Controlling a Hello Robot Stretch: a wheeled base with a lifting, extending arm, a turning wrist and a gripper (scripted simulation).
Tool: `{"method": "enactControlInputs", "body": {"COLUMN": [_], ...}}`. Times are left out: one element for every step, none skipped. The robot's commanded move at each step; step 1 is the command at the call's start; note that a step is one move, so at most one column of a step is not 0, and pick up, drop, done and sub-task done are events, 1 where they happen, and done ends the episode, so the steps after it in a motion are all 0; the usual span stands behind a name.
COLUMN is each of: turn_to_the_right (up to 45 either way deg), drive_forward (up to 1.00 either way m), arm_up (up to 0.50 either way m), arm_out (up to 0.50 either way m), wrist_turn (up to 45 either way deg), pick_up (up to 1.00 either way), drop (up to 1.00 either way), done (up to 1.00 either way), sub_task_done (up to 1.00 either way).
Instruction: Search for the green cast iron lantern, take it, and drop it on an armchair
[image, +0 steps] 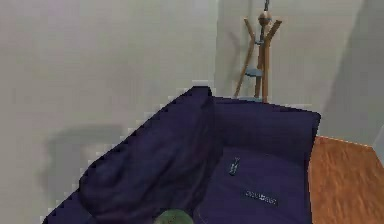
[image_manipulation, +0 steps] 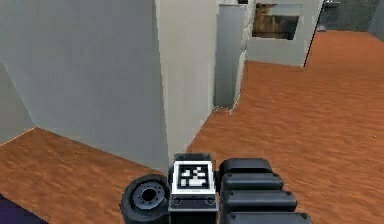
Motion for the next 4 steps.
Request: {"method": "enactControlInputs", "body": {"turn_to_the_right": [45.0, 45.0, -45.0, -45.0], "drive_forward": [0.00, 0.00, 0.00, 0.00], "arm_up": [0.00, 0.00, 0.00, 0.00], "arm_out": [0.00, 0.00, 0.00, 0.00], "wrist_turn": [0.0, 0.0, 0.0, 0.0], "pick_up": [0.00, 0.00, 0.00, 0.00], "drop": [0.00, 0.00, 0.00, 0.00], "done": [0.00, 0.00, 0.00, 0.00], "sub_task_done": [0.00, 0.00, 0.00, 0.00]}}
